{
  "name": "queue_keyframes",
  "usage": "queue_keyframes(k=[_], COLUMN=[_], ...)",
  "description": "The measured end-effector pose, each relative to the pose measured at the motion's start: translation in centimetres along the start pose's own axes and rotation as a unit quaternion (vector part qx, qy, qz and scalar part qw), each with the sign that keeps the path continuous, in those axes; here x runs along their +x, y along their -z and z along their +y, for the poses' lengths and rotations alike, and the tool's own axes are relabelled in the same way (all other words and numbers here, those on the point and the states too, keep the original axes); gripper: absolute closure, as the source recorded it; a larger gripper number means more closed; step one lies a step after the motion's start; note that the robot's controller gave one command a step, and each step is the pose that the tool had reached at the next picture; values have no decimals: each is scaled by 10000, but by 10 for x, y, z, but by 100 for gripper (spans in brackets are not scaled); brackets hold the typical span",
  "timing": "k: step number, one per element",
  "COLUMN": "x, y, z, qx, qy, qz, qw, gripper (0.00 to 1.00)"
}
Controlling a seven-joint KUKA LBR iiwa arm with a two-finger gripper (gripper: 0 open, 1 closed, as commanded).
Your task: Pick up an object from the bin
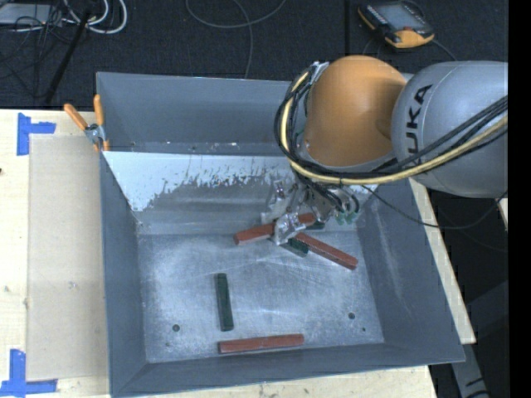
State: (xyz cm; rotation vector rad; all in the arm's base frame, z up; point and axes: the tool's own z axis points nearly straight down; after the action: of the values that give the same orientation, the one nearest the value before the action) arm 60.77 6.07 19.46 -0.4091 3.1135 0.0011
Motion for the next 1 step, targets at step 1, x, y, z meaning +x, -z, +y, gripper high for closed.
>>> queue_keyframes(k=[1], x=[30], y=[4], z=[-9], qx=[-7], qy=[1063], qz=[6], qw=[9943], gripper=[100])
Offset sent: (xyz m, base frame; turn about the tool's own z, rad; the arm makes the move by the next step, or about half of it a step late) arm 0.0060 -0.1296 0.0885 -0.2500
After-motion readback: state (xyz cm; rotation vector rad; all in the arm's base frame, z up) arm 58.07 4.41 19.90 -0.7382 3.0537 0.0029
